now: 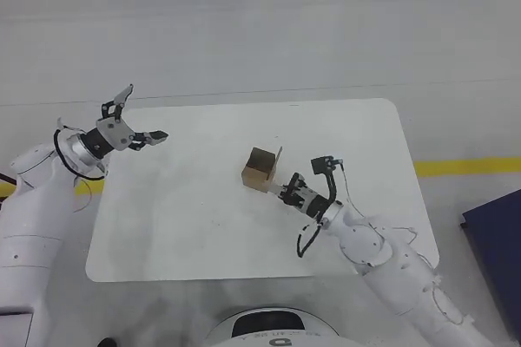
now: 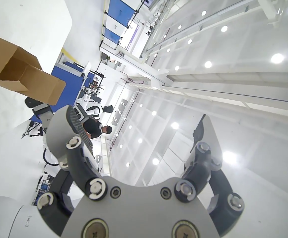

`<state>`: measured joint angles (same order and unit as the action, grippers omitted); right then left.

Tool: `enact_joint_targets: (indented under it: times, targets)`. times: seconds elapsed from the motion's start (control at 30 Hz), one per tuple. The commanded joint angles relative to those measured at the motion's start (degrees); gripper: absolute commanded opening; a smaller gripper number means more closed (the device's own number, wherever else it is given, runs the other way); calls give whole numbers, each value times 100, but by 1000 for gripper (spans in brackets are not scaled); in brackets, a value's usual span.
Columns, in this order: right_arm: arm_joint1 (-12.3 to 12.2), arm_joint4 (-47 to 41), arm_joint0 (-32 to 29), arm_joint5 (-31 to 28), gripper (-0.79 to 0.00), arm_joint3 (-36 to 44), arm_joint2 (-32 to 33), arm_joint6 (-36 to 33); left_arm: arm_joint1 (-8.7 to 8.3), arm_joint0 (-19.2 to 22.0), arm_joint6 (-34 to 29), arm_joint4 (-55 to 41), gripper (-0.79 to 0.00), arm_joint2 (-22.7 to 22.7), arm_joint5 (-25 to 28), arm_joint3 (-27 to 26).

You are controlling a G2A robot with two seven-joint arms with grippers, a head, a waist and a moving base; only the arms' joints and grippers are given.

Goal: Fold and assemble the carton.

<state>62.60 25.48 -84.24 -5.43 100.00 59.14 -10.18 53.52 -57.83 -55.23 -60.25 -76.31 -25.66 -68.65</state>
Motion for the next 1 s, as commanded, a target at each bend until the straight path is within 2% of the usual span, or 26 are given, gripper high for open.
enact_joint_targets:
  times: [0.0, 0.13, 0.2, 0.23, 0.5, 0.63, 0.77, 0.97]
  targets:
    - [91, 249, 213, 217, -311, -200, -301, 340, 0, -84, 86, -19, 0, -25, -14, -126]
    - [238, 443, 513, 350, -314, -590, -744, 454, 2, -181, 158, -57, 0, -62, -35, -259]
    - [294, 487, 637, 410, -394, -829, -847, 510, 5, -209, 177, -73, 0, -72, -44, -280]
    - [317, 506, 686, 463, -400, -947, -863, 574, 7, -222, 183, -93, 0, -79, -48, -284]
    - [301, 341, 539, 605, -456, -1309, -312, 1048, 9, -233, 188, -105, 0, -84, -51, -293]
    - [266, 496, 403, 826, -459, -1250, 2, 1260, 9, -233, 188, -105, 0, -84, -51, -293]
    - [264, 502, 316, 1049, -425, -1131, 223, 1390, 9, -233, 188, -105, 0, -84, -51, -293]
    - [327, 315, 329, 1109, -413, -949, 210, 1266, 9, -233, 188, -105, 0, -84, -51, -293]
